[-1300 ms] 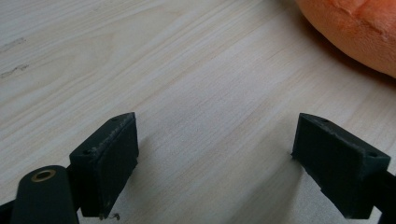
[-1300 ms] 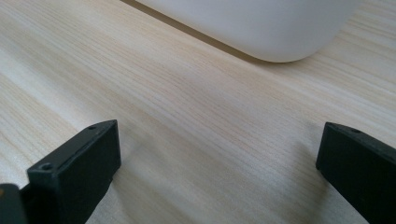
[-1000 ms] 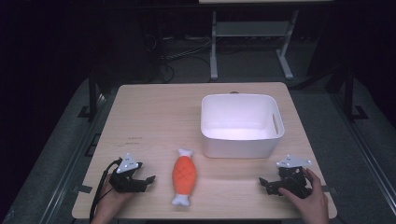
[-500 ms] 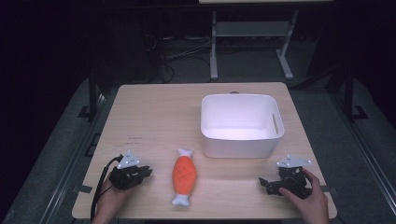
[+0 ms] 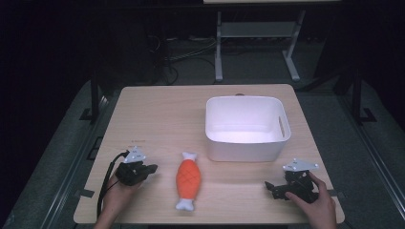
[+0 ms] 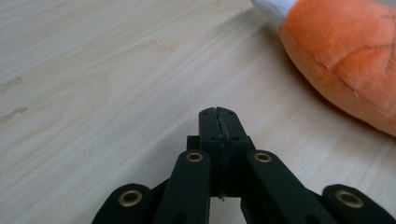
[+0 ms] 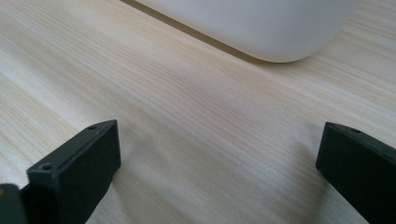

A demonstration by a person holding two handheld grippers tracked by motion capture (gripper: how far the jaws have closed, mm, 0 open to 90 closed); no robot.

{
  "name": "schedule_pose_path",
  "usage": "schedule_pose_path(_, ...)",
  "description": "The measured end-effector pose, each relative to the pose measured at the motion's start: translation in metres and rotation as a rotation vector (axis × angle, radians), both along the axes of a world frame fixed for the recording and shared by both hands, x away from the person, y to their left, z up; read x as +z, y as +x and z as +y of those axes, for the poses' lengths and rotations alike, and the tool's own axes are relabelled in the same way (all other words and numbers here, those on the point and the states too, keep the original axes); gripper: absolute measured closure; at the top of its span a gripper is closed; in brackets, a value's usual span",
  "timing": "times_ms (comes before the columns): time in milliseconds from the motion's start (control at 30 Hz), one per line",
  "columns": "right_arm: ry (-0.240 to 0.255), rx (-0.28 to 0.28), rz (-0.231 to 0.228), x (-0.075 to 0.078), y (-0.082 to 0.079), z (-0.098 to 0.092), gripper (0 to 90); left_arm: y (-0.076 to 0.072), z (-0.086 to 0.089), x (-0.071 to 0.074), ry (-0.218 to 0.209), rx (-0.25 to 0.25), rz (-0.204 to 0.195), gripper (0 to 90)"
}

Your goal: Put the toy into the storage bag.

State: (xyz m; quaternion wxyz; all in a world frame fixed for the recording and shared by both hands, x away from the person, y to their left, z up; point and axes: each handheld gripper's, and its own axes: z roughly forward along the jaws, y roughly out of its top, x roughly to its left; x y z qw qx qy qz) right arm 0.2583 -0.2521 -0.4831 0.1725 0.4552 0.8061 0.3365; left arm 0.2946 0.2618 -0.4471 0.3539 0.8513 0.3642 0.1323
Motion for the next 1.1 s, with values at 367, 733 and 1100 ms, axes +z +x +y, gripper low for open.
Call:
schedule_pose_path(367,0.001,0.0,0.0,0.0,0.0,0.0,0.0,0.02,-0.008,0.009,-0.015,-0.002,-0.032,89.6)
schedule_pose_path(733,0.001,0.0,0.0,0.0,0.0,0.0,0.0,0.035,-0.027,0.013,-0.024,-0.016,-0.057,89.6)
schedule_pose_path(1100,0.001,0.0,0.0,0.0,0.0,0.0,0.0,0.051,-0.046,0.012,-0.024,-0.026,-0.08,89.7)
